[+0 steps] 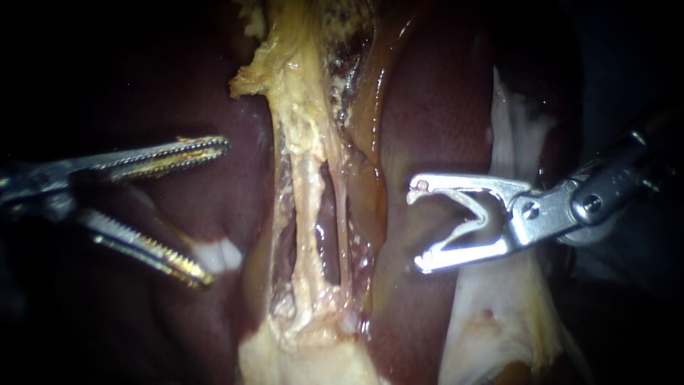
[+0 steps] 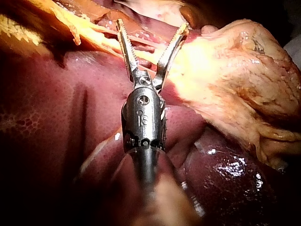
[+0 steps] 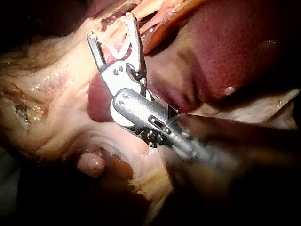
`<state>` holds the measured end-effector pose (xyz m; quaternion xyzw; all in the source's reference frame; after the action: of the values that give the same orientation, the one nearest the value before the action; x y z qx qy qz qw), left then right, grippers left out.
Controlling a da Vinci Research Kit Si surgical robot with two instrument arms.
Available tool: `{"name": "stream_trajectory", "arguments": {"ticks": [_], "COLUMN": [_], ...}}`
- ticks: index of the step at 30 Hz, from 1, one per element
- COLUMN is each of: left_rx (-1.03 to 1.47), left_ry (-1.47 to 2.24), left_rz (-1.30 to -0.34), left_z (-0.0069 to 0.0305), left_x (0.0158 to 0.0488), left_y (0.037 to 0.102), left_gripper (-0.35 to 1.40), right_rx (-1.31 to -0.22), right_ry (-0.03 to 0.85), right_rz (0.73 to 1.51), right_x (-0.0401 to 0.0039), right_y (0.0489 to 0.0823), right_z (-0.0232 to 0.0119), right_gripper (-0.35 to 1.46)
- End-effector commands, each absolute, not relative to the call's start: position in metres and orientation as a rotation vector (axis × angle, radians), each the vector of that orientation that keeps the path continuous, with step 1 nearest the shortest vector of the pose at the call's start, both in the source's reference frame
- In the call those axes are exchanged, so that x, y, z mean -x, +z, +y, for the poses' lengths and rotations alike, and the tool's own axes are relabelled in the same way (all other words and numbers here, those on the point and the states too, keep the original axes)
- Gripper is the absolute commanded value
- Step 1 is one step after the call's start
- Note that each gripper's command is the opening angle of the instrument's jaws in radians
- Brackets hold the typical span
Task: Grabbing gallbladder
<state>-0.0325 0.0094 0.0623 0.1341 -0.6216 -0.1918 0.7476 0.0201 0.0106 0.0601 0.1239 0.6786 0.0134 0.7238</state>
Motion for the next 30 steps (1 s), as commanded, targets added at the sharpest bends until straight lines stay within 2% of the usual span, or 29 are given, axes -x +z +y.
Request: {"name": "stream_trajectory", "arguments": {"ticks": [1,7,15,20,28,30], "left_rx": [-0.294,-0.260,-0.196,-0.199,-0.204,-0.211], "left_ry": [-0.419,-0.469,-0.629,-0.718,-0.784,-0.803], "left_rz": [-1.360,-1.343,-1.291,-1.269,-1.256,-1.257], "left_z": [0.0094,0.0101,0.0151,0.0176,0.0199,0.0201], "left_x": [0.0325,0.0322,0.0321,0.0327,0.0336,0.0338], "left_y": [0.0623,0.0619,0.0620,0.0638,0.0674,0.0678], "left_gripper": [0.92,0.89,0.87,0.81,0.81,0.76], "right_rx": [-0.273,-0.273,-0.274,-0.274,-0.274,-0.274], "right_ry": [0.030,0.030,0.029,0.029,0.029,0.029], "right_rz": [1.498,1.498,1.498,1.498,1.498,1.498], "right_x": [-0.0201,-0.0202,-0.0200,-0.0200,-0.0200,-0.0201], "right_y": [0.0601,0.0601,0.0599,0.0599,0.0600,0.0600], "right_z": [0.0106,0.0105,0.0105,0.0105,0.0105,0.0105], "right_gripper": [0.57,0.57,0.57,0.57,0.57,0.57]}}
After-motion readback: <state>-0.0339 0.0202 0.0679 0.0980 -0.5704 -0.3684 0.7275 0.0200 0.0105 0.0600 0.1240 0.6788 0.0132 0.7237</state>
